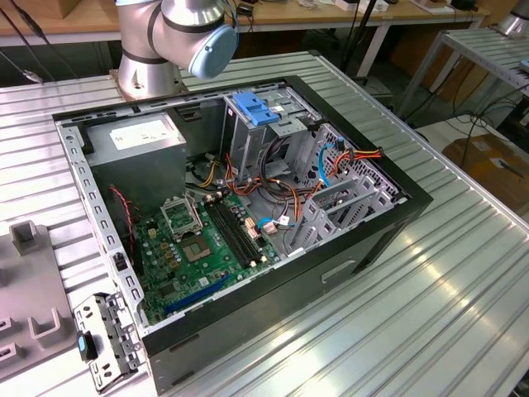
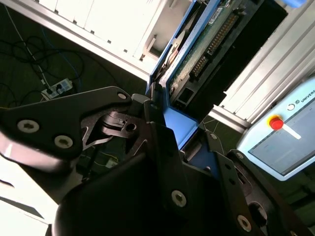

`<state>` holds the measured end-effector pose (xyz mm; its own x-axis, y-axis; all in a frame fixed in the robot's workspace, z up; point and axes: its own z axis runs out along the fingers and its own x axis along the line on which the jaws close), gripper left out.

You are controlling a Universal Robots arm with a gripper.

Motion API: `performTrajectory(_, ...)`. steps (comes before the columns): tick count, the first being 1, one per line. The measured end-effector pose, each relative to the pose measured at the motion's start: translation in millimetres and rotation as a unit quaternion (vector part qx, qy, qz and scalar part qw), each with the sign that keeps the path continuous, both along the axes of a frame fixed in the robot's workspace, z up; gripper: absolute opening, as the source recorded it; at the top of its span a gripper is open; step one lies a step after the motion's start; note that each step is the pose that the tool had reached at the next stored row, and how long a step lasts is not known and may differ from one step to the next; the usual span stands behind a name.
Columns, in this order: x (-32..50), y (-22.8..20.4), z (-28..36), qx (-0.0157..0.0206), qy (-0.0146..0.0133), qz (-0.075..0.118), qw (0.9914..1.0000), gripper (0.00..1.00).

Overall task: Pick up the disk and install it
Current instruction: 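Pick up the disk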

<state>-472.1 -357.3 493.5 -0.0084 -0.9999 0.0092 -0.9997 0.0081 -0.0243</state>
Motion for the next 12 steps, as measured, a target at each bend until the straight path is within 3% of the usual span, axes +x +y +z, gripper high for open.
performTrajectory(12, 0.0, 0.0, 18.7, -0.001, 0.0, 0.0, 1.0, 0.37)
